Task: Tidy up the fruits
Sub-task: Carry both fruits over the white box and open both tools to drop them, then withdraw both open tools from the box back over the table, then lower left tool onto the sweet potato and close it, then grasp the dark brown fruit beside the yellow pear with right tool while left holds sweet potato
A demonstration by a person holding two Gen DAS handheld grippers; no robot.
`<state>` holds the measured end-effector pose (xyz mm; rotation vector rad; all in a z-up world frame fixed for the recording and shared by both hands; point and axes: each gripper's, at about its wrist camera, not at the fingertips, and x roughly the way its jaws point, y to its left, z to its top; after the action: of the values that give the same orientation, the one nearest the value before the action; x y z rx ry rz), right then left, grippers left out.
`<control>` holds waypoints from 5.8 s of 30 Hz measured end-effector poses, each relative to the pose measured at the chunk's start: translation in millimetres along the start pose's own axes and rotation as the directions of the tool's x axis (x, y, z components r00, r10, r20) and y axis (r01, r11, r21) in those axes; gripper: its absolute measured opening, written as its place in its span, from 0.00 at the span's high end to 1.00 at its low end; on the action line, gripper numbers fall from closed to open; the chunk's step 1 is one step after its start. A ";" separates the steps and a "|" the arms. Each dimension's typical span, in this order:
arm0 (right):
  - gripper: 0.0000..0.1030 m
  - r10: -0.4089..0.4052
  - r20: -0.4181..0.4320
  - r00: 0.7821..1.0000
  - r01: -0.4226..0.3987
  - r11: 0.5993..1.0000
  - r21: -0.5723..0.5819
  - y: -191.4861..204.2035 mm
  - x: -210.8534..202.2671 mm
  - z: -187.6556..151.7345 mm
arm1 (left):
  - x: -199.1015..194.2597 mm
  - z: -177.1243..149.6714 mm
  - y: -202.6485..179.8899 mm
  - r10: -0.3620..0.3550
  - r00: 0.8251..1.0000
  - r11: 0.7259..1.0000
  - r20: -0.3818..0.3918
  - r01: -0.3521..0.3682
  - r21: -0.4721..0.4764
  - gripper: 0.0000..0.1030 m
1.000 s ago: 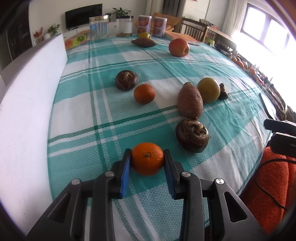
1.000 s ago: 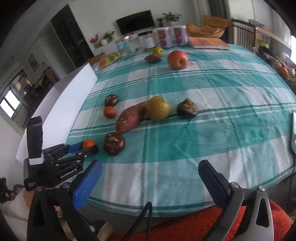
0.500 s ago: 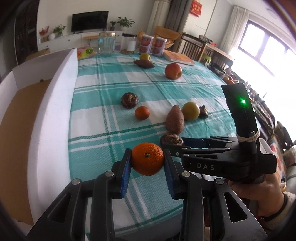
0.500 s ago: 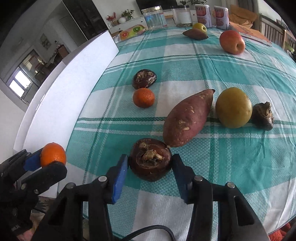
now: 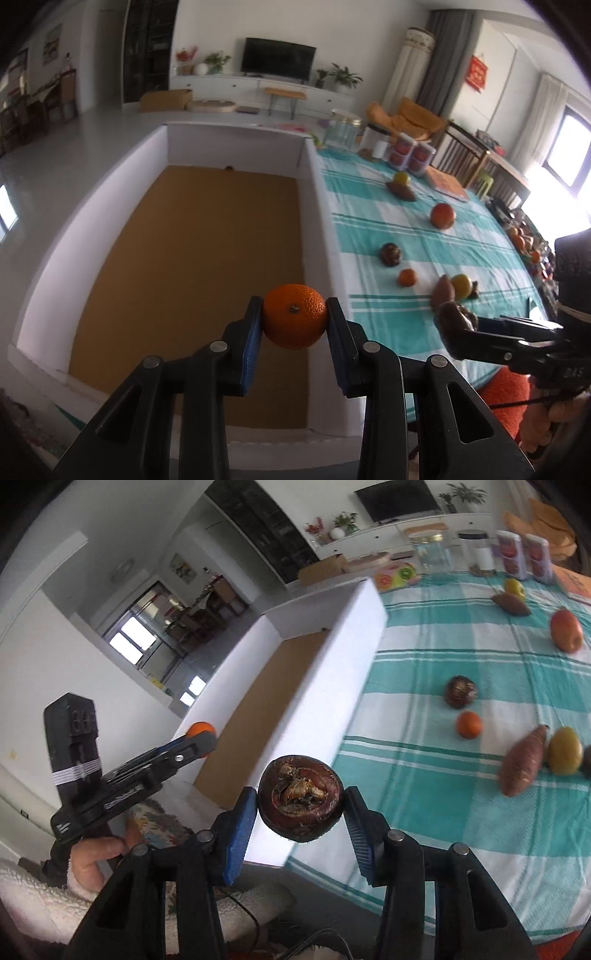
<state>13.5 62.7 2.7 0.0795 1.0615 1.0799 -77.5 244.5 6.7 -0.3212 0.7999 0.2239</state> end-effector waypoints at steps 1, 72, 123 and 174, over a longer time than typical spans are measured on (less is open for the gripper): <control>0.53 0.008 -0.018 1.000 -0.008 0.999 -0.033 13.4 12.3 2.4 | 3.7 -2.9 10.2 0.034 0.999 0.999 -0.012 -0.034 -0.013 0.67; 0.00 -0.862 0.178 0.475 0.833 0.505 0.224 -154.8 -132.4 -85.1 | 147.5 -47.5 -208.8 -0.080 0.991 0.934 -0.105 0.111 0.340 0.08; 0.00 -0.773 0.251 0.582 0.672 0.631 0.387 -177.0 -145.1 -111.3 | 170.1 -63.8 -198.4 -0.122 0.985 0.925 -0.121 0.157 0.347 0.03; 0.00 -0.741 0.233 0.630 0.604 0.656 0.453 -193.0 -152.5 -118.0 | 163.0 -62.1 -223.9 -0.075 0.941 0.808 -0.331 0.252 0.533 0.27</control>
<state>48.7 -200.5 -60.2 0.1470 0.7715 0.1448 62.4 26.4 -109.1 0.1533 1.0888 -0.2428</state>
